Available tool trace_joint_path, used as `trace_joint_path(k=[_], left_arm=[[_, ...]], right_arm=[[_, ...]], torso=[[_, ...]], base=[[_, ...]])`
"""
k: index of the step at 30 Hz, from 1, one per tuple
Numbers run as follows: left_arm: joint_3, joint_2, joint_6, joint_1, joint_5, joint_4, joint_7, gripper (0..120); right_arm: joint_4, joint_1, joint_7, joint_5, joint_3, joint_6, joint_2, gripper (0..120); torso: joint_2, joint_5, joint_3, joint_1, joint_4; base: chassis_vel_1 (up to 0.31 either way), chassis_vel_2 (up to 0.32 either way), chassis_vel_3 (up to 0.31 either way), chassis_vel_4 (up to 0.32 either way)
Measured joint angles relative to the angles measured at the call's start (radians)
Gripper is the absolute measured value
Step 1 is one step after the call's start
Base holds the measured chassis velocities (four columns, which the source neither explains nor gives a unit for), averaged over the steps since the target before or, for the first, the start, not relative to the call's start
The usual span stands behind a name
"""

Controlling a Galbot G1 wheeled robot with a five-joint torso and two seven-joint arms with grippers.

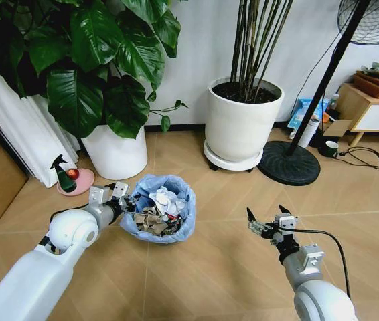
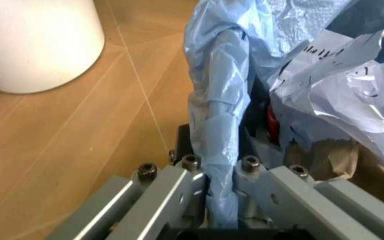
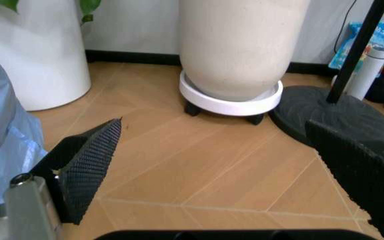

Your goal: Pick up the trash bin and place the garbage on the floor into it.

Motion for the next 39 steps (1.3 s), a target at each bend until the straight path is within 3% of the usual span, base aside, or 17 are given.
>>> trace_joint_path(k=[39], left_arm=[[-0.014,0.000,0.000,0.018,-0.004,-0.022,-0.016,0]], right_arm=[[0.015,-0.023,-0.018,-0.006,0.005,0.010,-0.002,100]], torso=[[0.000,0.0001,0.000,0.000,-0.0001]], base=[[0.128,-0.126,-0.130,0.132]])
